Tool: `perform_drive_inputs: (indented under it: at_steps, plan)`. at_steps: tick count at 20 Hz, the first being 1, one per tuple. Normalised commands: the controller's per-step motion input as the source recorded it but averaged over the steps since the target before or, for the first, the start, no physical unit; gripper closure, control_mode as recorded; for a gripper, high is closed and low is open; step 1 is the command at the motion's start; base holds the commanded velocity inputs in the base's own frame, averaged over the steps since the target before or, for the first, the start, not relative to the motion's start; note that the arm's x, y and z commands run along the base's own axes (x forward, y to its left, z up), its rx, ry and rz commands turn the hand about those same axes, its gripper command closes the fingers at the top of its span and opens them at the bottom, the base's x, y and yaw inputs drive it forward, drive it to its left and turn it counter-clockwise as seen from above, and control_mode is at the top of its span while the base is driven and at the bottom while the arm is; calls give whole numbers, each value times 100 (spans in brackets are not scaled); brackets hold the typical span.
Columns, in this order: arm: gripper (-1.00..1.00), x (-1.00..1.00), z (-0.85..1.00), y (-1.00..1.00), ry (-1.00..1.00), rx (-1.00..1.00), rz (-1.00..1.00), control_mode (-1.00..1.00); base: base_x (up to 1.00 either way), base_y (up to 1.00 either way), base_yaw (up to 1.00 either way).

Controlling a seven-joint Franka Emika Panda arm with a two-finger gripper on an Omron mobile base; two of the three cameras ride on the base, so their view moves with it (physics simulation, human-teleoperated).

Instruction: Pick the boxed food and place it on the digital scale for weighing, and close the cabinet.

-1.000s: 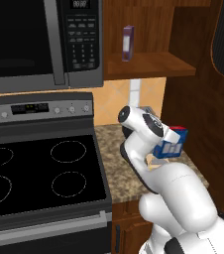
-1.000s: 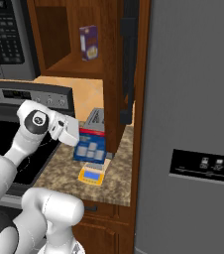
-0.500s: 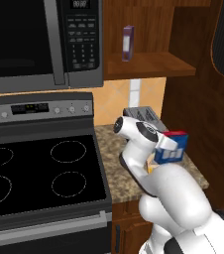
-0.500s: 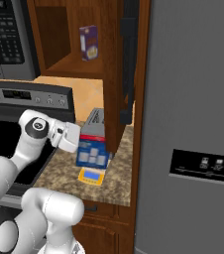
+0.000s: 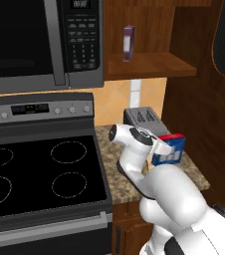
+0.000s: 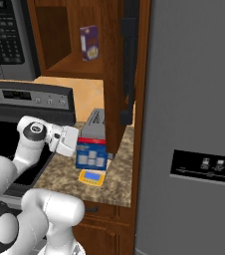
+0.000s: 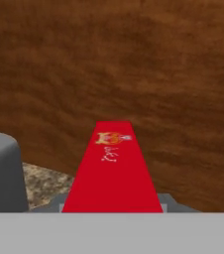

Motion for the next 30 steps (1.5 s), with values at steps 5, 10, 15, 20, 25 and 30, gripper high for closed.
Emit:
perform_drive_inputs:
  at_steps: [5, 10, 15, 20, 25, 30]
  plan:
    - [100, 28, -7, 14, -5, 0, 0, -100, 0, 0, 0]
    - [100, 26, -20, 1, 1, 0, 0, -100, 0, 0, 0]
    - [100, 19, -18, 0, 1, 0, 0, -100, 0, 0, 0]
    - [100, 21, -17, 0, 0, 0, 0, -100, 0, 0, 0]
    - [100, 34, -9, -8, 0, -1, -2, -100, 0, 0, 0]
    - [100, 13, -10, -7, 0, 0, 0, -100, 0, 0, 0]
